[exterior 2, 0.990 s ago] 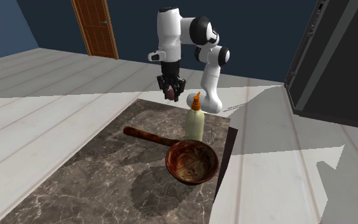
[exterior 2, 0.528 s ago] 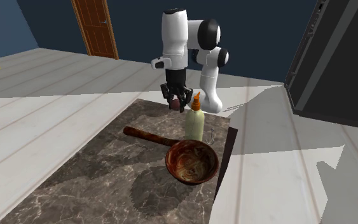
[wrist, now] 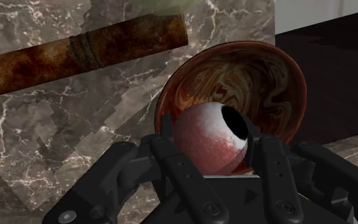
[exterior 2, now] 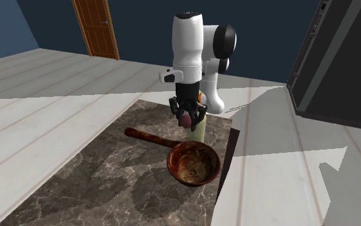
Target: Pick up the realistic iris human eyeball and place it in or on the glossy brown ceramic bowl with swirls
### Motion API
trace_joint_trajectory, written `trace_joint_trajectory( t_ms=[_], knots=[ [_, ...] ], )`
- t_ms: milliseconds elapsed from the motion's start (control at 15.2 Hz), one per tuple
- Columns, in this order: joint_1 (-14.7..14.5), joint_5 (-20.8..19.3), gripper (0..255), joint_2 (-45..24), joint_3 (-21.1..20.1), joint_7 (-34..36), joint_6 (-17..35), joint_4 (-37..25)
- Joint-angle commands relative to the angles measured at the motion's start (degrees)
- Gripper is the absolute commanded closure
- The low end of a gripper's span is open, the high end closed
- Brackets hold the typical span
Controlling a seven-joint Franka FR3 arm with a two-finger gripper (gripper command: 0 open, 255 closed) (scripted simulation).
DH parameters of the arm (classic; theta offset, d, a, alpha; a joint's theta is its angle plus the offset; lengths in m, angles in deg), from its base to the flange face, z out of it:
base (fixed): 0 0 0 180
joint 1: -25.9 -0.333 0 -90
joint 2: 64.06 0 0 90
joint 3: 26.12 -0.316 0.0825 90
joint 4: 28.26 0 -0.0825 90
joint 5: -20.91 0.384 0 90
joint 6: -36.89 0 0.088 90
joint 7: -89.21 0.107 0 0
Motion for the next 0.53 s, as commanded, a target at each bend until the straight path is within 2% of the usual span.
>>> trace_joint_trajectory(
  t_ms=[0,132,264,462],
  knots=[
    [-0.97,-0.73,255,-5.04,-1.10,1.99,-0.91,-6.04],
    [-2.22,-1.72,255,-10.28,-2.06,3.92,-2.45,-12.89],
    [-3.92,-3.08,255,-16.94,-2.91,5.90,-5.13,-22.25],
    [-3.57,-2.62,255,-14.16,-2.75,5.58,-1.19,-15.54]
  ],
)
